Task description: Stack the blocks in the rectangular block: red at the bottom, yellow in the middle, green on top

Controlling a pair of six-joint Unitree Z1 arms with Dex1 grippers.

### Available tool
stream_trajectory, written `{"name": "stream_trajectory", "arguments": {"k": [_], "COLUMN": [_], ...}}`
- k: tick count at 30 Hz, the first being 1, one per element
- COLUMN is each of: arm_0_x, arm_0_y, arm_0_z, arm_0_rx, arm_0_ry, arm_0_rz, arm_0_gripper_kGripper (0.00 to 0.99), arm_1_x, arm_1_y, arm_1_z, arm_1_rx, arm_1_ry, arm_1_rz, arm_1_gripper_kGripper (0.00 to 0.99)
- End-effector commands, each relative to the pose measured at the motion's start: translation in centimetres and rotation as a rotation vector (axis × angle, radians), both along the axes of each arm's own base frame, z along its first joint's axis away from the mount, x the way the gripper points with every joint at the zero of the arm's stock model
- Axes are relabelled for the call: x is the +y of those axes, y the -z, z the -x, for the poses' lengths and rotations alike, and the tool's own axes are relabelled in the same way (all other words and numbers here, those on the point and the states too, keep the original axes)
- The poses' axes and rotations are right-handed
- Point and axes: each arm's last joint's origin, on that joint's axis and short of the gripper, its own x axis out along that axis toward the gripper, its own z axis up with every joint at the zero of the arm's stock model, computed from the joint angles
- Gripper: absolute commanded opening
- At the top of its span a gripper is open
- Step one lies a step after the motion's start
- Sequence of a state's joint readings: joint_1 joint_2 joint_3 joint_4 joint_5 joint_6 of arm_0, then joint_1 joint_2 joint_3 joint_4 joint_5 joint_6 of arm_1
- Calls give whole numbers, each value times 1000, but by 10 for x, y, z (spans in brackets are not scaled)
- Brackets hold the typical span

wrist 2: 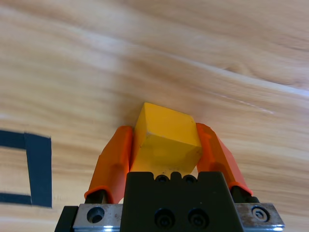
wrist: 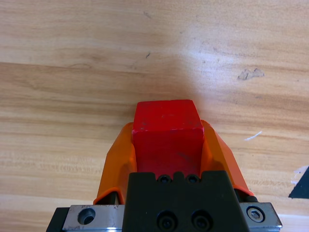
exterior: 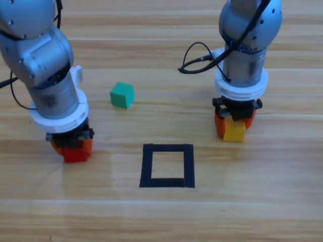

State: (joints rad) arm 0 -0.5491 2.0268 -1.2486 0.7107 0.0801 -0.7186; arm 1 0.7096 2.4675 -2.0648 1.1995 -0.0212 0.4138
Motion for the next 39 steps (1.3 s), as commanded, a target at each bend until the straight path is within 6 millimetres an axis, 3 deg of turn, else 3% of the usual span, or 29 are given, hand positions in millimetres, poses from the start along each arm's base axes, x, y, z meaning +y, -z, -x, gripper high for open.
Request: {"name": "stream_trajectory", "arguments": {"k": [1, 8, 15, 19, 39], "arm_0_x": [-20, -93, -151, -165, -191], "arm_0_y": [-14, -26, -6, -6, 12], "arm_0_z": [3, 15, 35, 47, 36], "arm_0_rx": [7, 22, 40, 24, 33], "arm_0_ry": [68, 209, 243, 238, 228], "arm_0_rz": [-2, -31, -44, -40, 0], "arm_0_gripper_kGripper": [0, 0, 0, 0, 0], "arm_1_x": [-9, -25, -54, -65, -69], "arm_1_y": [1, -34, -93, -109, -101], "arm_1_z": [8, 26, 45, 51, 47], "arm_1_rx": [129, 104, -48, -82, -71], "arm_1_ry": [-193, -442, -499, -481, -443], "arm_1_rz": [-55, -76, 18, 4, 4], "arm_1_gripper_kGripper": [179, 179, 179, 179, 179]}}
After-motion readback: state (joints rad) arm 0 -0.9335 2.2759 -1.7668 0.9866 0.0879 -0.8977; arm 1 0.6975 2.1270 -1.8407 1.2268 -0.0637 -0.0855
